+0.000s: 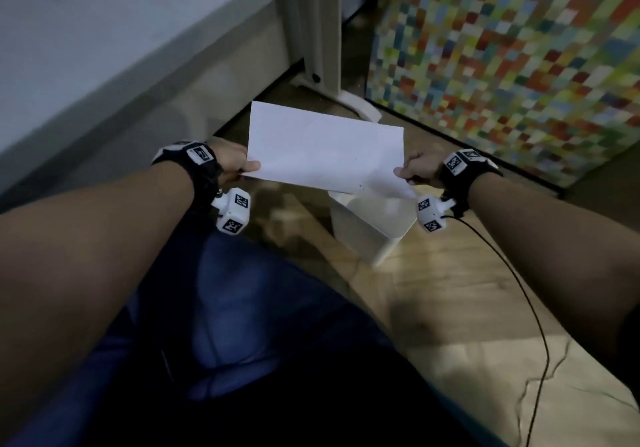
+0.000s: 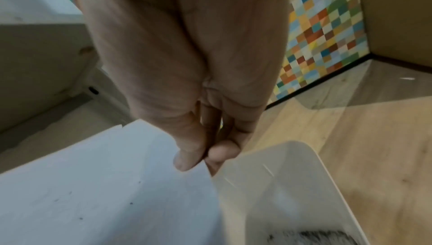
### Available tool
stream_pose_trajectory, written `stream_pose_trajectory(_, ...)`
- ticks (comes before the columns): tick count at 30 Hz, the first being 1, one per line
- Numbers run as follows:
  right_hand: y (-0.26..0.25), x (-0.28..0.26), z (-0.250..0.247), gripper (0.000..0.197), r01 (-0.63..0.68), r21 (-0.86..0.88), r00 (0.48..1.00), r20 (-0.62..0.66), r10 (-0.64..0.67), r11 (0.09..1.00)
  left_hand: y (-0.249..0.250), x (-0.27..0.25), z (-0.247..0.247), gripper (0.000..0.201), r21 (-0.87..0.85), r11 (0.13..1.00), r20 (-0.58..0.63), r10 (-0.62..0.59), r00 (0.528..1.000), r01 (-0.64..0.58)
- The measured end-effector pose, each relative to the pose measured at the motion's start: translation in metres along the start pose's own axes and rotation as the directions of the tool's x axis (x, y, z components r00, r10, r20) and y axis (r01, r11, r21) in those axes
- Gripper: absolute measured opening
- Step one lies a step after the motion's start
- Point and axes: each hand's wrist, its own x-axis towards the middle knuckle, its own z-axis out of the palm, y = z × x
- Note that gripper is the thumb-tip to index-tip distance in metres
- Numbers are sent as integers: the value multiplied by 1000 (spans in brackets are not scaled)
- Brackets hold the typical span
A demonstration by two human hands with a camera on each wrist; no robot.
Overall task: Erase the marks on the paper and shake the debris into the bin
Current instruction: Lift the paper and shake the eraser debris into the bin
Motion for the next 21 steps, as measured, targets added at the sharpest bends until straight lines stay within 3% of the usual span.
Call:
stream_pose_trajectory(2,11,18,17,30,-27,18,999,31,26,999,-11,6,0,16,81,996,-29,-32,999,34)
stream_pose_trajectory(5,14,24,32,31,-31,27,999,27,30,999,-14,9,4,32,241,968,-75,-46,996,63)
stream_pose_trajectory(7,11,23,35,16,-48,24,999,10,48,999,-12,12,8,45,283,955,-127,-57,990,92)
stream_pose_trajectory(10,2,22,32,24,-41,-52,990,-133,34,998,-2,12,17,45,307,943,-159,-83,984,129)
stream_pose_trajectory(12,-13,16,34,18,45,-104,982,-177,-63,994,4,15,25,44,286,944,-195,-111,974,165)
stream_pose_trajectory(15,-34,6,50,13,250,-214,963,-41,-265,944,8,22,42,53,325,922,-216,-146,965,212)
stream_pose_trajectory(19,-47,-7,83,13,498,-169,867,131,-481,850,17,13,74,41,192,971,-174,-111,978,144)
stream_pose_trajectory(21,-49,-16,102,19,597,-186,801,187,-568,780,14,20,84,41,75,983,-109,-160,981,169)
